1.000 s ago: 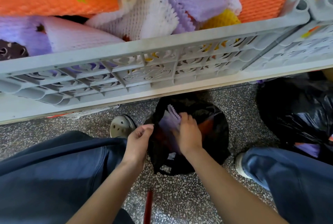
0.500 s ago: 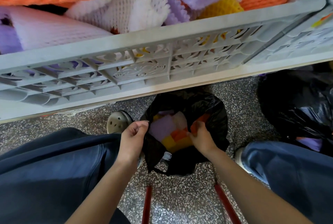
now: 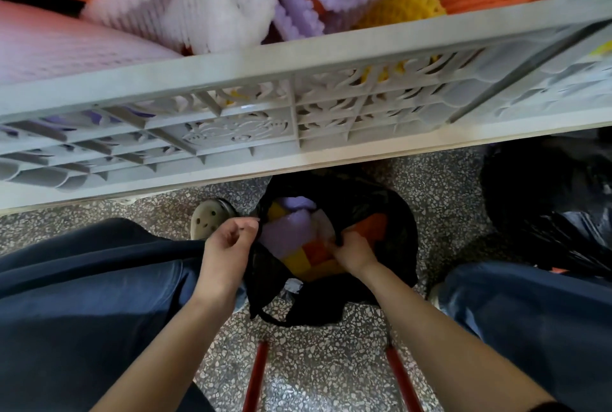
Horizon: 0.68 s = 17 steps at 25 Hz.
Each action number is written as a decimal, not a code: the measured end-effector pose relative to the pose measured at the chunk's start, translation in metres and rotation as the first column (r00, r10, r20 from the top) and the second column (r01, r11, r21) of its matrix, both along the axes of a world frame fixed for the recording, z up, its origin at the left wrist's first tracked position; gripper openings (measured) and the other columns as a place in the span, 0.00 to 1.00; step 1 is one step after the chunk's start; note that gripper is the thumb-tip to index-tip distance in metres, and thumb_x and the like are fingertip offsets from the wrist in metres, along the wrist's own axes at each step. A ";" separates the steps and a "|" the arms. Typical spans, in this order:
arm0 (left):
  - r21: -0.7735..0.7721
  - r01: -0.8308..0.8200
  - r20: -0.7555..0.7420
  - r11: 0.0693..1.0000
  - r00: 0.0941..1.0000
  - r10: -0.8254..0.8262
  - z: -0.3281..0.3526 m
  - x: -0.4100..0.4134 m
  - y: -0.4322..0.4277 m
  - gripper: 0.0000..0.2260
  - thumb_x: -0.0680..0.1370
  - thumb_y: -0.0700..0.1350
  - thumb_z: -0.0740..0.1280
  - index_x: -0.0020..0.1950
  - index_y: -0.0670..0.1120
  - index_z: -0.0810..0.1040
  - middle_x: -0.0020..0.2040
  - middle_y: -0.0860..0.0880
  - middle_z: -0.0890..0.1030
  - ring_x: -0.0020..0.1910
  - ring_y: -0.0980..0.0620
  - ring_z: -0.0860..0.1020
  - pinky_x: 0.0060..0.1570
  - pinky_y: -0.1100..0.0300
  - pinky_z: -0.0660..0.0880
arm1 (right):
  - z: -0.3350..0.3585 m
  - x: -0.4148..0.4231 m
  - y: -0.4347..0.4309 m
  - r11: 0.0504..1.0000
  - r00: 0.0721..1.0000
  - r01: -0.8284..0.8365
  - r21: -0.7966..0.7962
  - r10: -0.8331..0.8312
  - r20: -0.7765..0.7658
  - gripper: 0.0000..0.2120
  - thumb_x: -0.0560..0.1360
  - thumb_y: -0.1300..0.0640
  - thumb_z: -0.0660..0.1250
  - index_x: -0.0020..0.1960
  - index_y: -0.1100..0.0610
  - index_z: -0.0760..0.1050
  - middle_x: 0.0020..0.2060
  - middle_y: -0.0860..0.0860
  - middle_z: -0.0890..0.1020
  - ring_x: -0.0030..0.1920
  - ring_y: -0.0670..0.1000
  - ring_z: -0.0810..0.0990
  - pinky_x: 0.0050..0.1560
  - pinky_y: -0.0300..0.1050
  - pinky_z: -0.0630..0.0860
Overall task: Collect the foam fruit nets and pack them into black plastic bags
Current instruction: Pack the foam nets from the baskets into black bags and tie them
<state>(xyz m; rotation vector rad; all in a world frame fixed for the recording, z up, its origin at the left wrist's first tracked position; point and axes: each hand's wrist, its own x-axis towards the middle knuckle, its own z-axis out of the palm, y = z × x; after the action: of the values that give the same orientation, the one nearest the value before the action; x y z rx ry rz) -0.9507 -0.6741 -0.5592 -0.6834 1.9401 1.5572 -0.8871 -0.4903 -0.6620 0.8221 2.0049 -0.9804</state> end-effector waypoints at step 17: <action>-0.775 0.521 -0.053 0.357 0.510 -0.859 0.051 -0.033 0.002 0.12 0.77 0.51 0.66 0.58 0.48 0.78 0.54 0.43 0.82 0.55 0.41 0.78 0.48 0.52 0.72 | 0.190 0.036 0.140 0.972 0.864 -0.136 0.194 0.212 -0.456 0.06 0.76 0.55 0.67 0.41 0.52 0.79 0.32 0.47 0.82 0.25 0.45 0.77 0.26 0.36 0.72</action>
<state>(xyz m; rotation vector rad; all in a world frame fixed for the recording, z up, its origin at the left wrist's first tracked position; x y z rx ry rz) -0.9838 -0.6718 -0.5078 0.4158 2.6570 0.3760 -0.8515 -0.3504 -0.4717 0.4913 2.5550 -0.9970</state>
